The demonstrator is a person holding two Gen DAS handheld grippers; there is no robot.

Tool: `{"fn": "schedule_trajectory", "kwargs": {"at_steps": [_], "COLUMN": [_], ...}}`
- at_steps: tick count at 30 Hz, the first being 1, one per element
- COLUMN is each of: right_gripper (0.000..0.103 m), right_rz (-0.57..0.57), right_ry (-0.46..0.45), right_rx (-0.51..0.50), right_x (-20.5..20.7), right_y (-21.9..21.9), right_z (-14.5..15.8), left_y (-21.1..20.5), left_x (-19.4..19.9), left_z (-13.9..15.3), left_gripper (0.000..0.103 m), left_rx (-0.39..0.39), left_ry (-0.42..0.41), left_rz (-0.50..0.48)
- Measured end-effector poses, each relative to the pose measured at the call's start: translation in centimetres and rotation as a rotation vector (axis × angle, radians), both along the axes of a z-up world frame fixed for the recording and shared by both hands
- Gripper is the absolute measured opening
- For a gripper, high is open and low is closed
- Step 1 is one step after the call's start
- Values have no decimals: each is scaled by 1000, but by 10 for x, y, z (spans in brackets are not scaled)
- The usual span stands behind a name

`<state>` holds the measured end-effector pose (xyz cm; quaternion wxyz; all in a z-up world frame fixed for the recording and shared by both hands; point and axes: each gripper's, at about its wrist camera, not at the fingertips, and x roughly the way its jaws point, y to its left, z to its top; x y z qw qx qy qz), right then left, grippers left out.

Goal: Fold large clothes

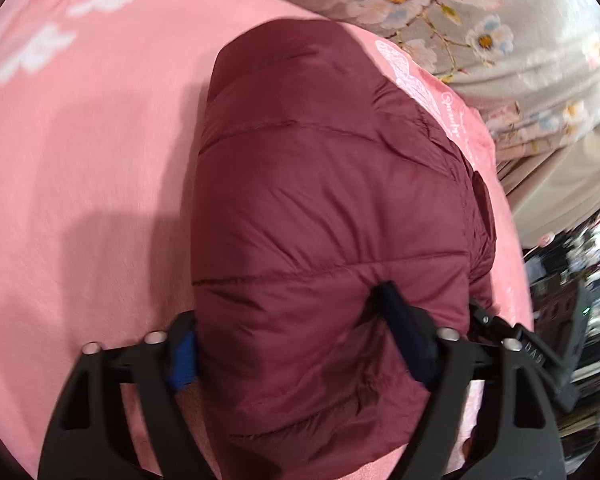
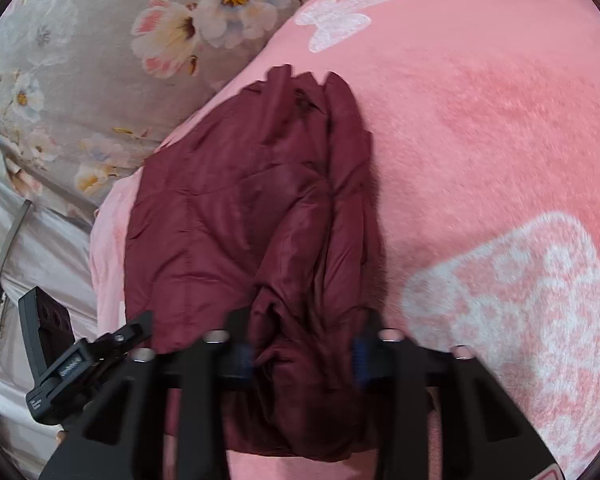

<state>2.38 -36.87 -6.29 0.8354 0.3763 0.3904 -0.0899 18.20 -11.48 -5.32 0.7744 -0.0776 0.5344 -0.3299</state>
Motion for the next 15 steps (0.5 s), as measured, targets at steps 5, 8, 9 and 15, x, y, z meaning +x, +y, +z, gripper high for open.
{"fn": "schedule_trajectory", "kwargs": {"at_steps": [5, 8, 9, 15], "right_gripper": [16, 16, 16, 16], "right_rz": [17, 16, 16, 13], "right_ry": [-61, -119, -144, -290], "right_rx": [-168, -239, -272, -415], "right_x": [1, 0, -1, 4], "right_y": [24, 40, 47, 77], "right_z": [49, 76, 88, 145], "left_y": [-2, 6, 10, 29], "left_x": [-9, -16, -20, -25], "left_z": [43, 78, 94, 154], "left_gripper": [32, 31, 31, 31], "left_rx": [27, 22, 22, -5], "left_ry": [-158, -286, -343, -542], "left_rz": [-50, -63, -66, -52]}}
